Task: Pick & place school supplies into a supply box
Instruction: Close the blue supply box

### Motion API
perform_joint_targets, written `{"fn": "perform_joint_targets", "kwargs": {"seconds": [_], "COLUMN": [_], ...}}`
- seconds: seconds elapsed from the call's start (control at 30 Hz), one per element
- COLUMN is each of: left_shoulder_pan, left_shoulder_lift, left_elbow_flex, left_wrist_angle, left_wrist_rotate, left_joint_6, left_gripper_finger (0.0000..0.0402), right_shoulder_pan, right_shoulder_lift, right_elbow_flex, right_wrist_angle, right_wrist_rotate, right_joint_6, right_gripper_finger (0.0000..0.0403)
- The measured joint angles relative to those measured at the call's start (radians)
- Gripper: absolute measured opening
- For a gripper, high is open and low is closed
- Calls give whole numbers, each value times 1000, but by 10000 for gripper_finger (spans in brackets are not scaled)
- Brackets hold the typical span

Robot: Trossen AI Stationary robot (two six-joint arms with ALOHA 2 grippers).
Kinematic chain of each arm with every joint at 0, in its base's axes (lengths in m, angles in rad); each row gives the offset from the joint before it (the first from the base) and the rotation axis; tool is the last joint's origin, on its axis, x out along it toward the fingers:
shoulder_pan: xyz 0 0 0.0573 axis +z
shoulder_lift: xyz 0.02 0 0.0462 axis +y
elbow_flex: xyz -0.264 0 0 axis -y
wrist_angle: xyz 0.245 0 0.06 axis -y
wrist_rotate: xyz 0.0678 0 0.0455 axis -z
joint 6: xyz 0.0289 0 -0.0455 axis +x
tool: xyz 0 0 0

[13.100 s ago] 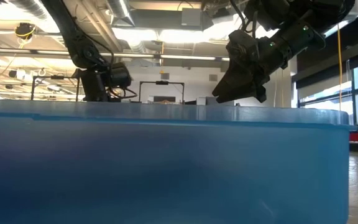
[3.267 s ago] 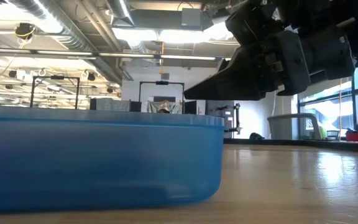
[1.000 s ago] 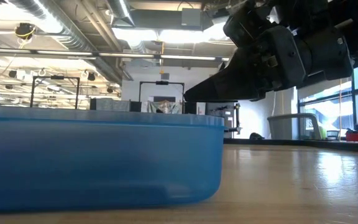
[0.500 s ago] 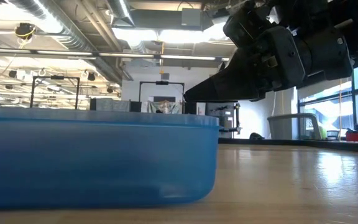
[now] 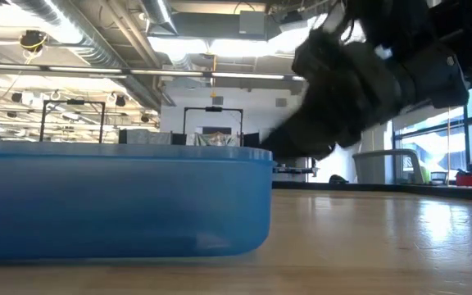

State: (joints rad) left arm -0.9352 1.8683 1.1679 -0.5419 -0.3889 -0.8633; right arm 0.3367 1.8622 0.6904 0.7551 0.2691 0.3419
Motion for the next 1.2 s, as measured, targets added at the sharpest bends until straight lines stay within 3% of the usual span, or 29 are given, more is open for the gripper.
{"fn": "perform_joint_targets", "kwargs": {"seconds": [0.17, 0.4, 0.63, 0.9, 1.2], "left_shoulder_pan": [1, 9, 37, 50, 66], "left_shoulder_lift": [0, 0, 0, 0, -1], "left_elbow_flex": [0, 0, 0, 0, 0], "left_wrist_angle": [0, -2, -2, -2, 0], "left_wrist_rotate": [0, 0, 0, 2, 27], "left_joint_6": [34, 103, 176, 252, 316], "left_gripper_finger": [4, 4, 4, 4, 3], "right_shoulder_pan": [-6, -52, -53, -82, -116], "right_shoulder_lift": [0, 0, 1, 20, 123], "right_elbow_flex": [-1, 1, 1, 1, 2], "right_wrist_angle": [-221, -281, -292, -292, -108], "right_wrist_rotate": [-1, -30, -35, -34, -29], "right_joint_6": [-10, 327, 23, -137, -182], "right_gripper_finger": [126, 126, 126, 126, 126]}}
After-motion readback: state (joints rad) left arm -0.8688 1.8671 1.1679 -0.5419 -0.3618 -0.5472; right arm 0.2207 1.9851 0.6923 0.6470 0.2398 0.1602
